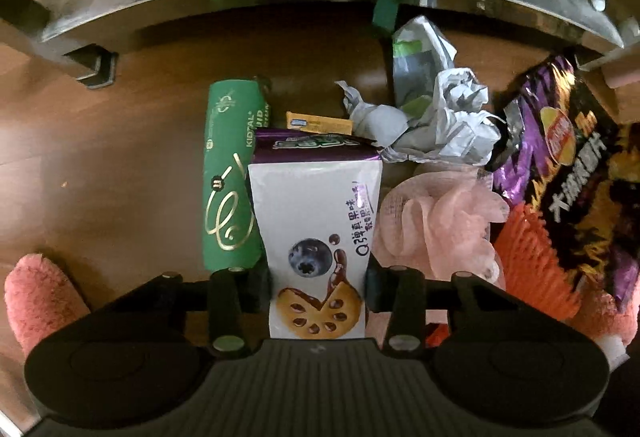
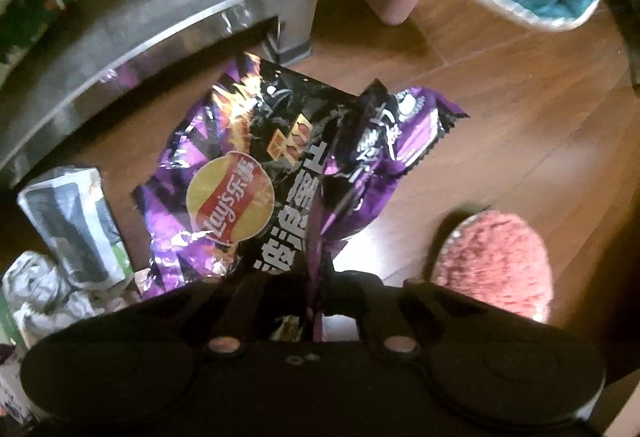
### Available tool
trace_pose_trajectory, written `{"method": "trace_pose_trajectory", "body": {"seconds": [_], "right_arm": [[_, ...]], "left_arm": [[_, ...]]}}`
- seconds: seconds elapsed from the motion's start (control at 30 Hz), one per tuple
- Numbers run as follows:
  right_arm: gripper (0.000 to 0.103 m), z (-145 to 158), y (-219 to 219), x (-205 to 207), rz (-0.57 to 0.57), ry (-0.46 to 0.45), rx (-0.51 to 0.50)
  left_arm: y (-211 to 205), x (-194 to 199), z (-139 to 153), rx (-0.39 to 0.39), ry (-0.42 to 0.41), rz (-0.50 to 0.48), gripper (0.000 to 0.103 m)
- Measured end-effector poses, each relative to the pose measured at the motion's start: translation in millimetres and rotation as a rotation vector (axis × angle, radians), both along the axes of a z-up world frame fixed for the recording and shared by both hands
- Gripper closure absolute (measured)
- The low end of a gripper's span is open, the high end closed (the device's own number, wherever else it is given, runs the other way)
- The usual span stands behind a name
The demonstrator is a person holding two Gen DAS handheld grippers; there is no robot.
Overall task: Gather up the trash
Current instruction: 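Close the left tool on the cookie box while the right tool grips the chip bags, lift both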
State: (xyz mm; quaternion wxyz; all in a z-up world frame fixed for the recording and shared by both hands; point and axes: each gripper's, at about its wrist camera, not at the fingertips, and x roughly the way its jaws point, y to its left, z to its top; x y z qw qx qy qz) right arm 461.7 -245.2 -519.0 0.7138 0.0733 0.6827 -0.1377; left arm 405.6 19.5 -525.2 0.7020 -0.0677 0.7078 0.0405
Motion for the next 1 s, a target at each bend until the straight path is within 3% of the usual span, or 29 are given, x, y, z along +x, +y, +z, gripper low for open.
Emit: {"method": "trace_pose_trajectory", "body": {"seconds": [0.23, 0.4, 0.6, 1.0], "right_arm": [[0.099, 67, 7, -23, 0.066, -0.03, -0.005], [0.1, 125, 10, -48, 0.183, -0.106, -0.009], [0.1, 197, 4, -80, 0.228, -0.22, 0.033], [0.1, 340, 22, -141, 0.432, -0.474, 0.146]], "left_arm": [[8, -15, 51, -0.007, -0.036, 0.056, 0.062], [4, -25, 97, -0.004, -0.095, 0.062, 0.062], [11, -48, 157, -0.019, -0.149, 0.089, 0.062], [19, -92, 319, -0.03, -0.418, 0.107, 0.062]]}}
